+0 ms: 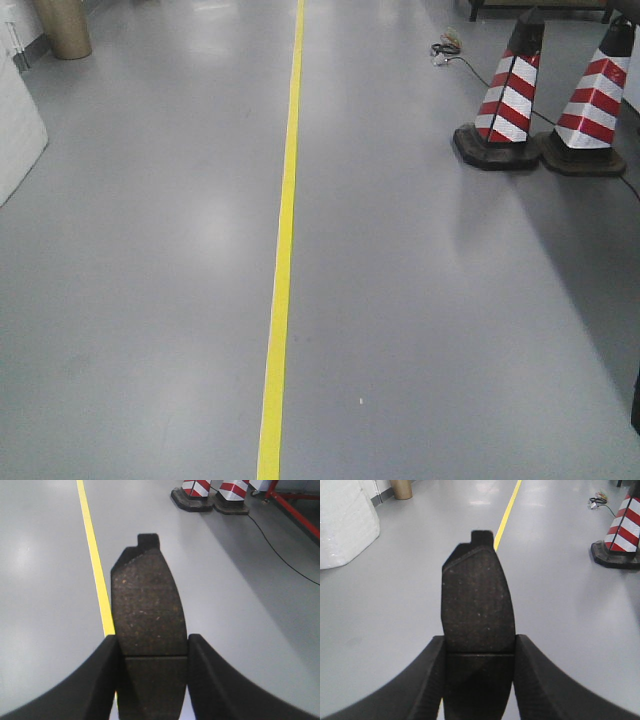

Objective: Move and align brake pads A on conveyor
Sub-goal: 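Drive along the yellow floor line past the red-white cones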

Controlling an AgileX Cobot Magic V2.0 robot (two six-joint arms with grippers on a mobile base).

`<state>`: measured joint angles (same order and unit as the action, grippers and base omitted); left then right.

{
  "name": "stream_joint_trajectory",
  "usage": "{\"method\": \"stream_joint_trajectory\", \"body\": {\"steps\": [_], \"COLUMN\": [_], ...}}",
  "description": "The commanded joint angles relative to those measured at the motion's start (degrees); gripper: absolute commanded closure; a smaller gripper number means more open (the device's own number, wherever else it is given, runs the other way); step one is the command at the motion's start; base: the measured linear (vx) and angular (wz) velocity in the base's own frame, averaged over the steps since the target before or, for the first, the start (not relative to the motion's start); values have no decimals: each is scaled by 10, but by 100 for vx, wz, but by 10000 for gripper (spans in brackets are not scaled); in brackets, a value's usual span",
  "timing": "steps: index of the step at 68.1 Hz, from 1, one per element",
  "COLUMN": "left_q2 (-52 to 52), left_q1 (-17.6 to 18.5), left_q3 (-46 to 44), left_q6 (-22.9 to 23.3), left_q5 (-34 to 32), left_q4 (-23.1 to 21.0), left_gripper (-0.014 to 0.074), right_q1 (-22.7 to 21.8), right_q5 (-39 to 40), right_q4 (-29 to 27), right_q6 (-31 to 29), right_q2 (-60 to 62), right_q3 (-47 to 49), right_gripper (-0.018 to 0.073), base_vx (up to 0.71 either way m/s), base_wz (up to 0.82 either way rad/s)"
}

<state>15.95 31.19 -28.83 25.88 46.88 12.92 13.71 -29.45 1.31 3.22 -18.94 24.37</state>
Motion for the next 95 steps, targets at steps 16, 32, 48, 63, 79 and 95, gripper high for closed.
{"method": "stream_joint_trajectory", "body": {"steps": [16,32,48,63,79,95], "left_q2": [6,6,6,6,6,6], "left_q1": [2,2,2,2,2,2], "left_q3": [-18,-18,-18,-18,-18,-18], "left_q6": [1,1,1,1,1,1], "left_q5": [-51,-51,-51,-51,-51,-51], "left_q4": [8,8,8,8,9,9], "left_gripper": [602,602,602,602,602,602], "right_q1": [-4,-4,-4,-4,-4,-4], "right_q5": [53,53,53,53,52,52], "right_q4": [4,4,4,4,4,5], "right_q6": [-2,-2,-2,-2,-2,-2], "right_q2": [-3,-3,-3,-2,-1,-1], "right_q3": [17,17,17,17,17,17], "right_gripper": [566,566,566,566,566,566], "base_vx": [72,72,73,73,73,70], "base_wz": [-3,-9,-6,-2,0,0]}}
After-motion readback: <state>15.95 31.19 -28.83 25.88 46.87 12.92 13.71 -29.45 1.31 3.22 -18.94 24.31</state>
